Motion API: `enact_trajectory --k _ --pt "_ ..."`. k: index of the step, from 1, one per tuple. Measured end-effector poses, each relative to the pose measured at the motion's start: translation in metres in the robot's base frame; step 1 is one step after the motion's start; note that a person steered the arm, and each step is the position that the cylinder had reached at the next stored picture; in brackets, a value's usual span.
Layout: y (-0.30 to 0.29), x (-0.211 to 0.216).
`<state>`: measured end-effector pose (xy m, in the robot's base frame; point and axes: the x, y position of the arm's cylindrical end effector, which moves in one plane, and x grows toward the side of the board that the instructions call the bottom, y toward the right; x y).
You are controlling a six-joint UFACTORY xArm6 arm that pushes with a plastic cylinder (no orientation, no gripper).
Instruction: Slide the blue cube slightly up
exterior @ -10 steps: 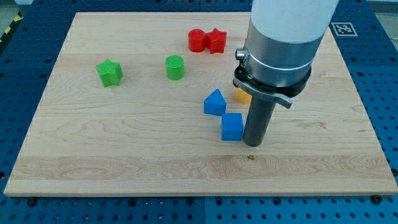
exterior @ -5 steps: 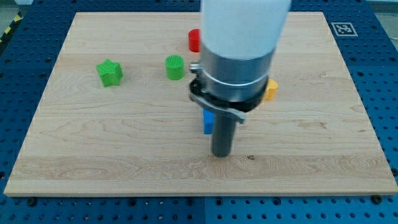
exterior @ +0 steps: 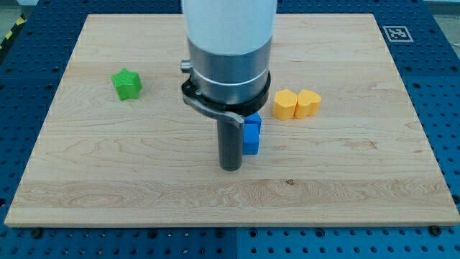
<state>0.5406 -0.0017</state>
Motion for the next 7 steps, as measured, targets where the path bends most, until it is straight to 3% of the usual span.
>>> enact_trajectory --k 7 --pt "0.0 -0.0086"
